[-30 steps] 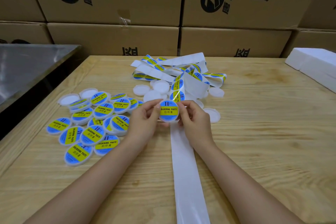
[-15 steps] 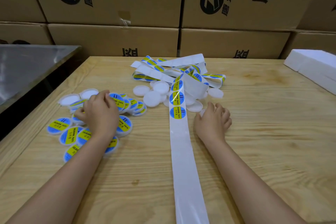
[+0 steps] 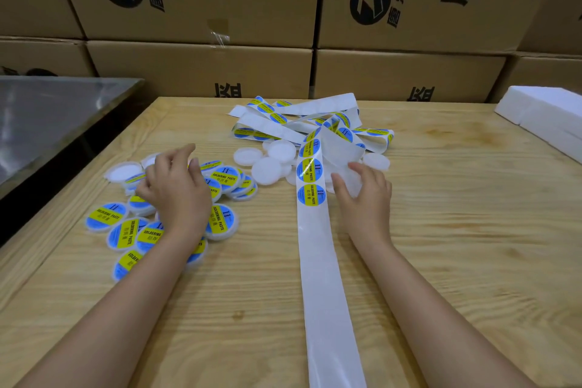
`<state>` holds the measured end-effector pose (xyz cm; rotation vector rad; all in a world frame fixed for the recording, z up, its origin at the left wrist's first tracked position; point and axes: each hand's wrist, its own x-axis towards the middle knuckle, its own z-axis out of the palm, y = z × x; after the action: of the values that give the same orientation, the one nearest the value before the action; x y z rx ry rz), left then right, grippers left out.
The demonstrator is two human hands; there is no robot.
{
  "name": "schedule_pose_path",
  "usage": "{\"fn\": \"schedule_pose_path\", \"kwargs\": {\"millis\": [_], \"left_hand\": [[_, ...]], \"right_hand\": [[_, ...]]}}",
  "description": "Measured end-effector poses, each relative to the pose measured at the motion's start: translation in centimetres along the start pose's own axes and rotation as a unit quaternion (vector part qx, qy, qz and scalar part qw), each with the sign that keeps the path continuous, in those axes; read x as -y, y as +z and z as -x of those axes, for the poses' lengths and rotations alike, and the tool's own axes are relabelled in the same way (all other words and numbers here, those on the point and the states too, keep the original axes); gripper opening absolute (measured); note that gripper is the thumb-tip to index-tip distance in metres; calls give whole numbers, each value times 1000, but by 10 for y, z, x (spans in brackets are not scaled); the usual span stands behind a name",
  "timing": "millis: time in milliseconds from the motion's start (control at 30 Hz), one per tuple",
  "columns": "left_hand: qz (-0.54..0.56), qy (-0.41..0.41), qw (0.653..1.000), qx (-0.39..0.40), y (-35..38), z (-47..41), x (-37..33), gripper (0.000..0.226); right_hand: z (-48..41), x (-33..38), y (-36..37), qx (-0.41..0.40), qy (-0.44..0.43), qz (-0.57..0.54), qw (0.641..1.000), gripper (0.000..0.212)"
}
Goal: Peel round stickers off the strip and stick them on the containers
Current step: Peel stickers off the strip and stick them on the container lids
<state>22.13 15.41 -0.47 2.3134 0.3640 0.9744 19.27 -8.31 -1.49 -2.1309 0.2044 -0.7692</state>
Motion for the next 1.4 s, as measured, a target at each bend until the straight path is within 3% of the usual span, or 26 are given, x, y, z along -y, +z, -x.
{"fn": "schedule_pose_path", "kwargs": {"millis": [100,233,333,400,533,633,767,867,967,1100,1267,1333,1400], "left_hand": [[103,157,982,-9,-6,9,-18,32],[214,274,927,142,-6,35,-44,45],[282,256,883,274,-3,57,-54,49],[295,226,884,284,3,63,-54,38],[331,75,884,320,8,63,-54,28],[299,23,900,316,11,60,-51,29],[201,17,938,282,15,56,-43,43],[143,75,953,257,17,59,-38,46],[106,99,955,258,18,62,-36,51],[-36,174,948,265,20,65,-32,58],[25,301,927,220,15,67,-41,44],[13,332,914,233,15,70,-45,34],[-9,351,893,280,17,73,-45,42]], "right_hand": [[3,10,0,25,23,-149,988,7],[8,15,2,98,29,-208,973,43],[12,19,7,156,11,-239,958,60],[13,17,10,174,8,-236,956,54],[14,11,10,173,-12,-176,969,37],[11,8,8,141,-62,-68,986,15],[8,-2,7,213,-78,71,971,47],[10,-5,8,276,-90,124,949,65],[12,-4,8,308,-93,118,939,71],[13,-3,5,323,-74,121,936,72],[13,2,4,251,-70,66,963,46],[13,4,4,220,-70,43,972,36],[13,4,4,206,-62,17,976,32]]}}
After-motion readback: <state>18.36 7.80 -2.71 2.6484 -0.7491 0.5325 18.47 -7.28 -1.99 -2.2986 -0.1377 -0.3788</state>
